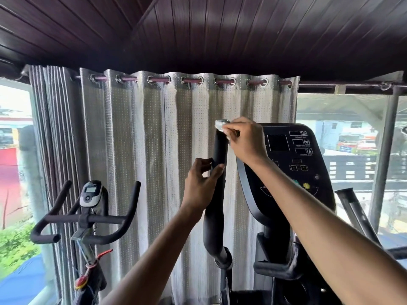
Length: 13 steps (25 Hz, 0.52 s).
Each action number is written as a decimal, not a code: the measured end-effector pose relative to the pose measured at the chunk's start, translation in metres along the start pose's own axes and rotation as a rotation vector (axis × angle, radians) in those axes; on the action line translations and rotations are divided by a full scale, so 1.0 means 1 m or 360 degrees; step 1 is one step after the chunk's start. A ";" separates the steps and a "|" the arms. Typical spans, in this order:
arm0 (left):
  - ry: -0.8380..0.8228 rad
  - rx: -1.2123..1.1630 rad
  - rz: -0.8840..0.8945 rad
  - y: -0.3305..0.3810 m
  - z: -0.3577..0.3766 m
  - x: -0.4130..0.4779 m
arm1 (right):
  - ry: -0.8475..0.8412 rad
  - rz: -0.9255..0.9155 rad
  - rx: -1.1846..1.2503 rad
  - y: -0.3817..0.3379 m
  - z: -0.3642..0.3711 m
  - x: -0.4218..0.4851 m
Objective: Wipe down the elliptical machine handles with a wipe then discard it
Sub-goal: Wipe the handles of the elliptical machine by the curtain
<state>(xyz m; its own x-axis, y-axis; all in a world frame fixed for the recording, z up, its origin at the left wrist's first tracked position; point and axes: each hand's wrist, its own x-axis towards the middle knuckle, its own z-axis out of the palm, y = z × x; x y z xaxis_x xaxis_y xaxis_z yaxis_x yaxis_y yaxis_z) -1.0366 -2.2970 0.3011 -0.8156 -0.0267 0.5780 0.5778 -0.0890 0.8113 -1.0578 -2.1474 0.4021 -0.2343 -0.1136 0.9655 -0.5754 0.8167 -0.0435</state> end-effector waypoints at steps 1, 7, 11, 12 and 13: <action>-0.0021 -0.0108 -0.0060 0.000 -0.001 -0.005 | -0.0103 -0.0104 -0.0077 -0.003 0.002 0.007; -0.0175 -0.0298 -0.0214 0.006 -0.006 -0.021 | -0.0378 -0.0302 -0.0290 -0.009 0.002 0.025; -0.0170 -0.0333 -0.0228 0.009 -0.005 -0.023 | -0.0054 -0.0082 -0.0208 0.008 0.001 0.028; -0.0164 -0.0336 -0.0225 0.010 -0.004 -0.024 | 0.0028 -0.0002 -0.0164 0.011 0.001 0.030; -0.0148 -0.0342 -0.0218 0.010 -0.004 -0.024 | 0.0017 0.0089 -0.0112 0.012 0.000 0.035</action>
<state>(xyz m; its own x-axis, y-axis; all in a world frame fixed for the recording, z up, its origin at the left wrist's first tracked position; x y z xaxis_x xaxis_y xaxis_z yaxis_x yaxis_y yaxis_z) -1.0114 -2.3008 0.2944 -0.8737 0.0907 0.4780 0.4348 -0.2952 0.8508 -1.0731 -2.1421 0.4358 -0.2559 -0.0606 0.9648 -0.5049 0.8595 -0.0799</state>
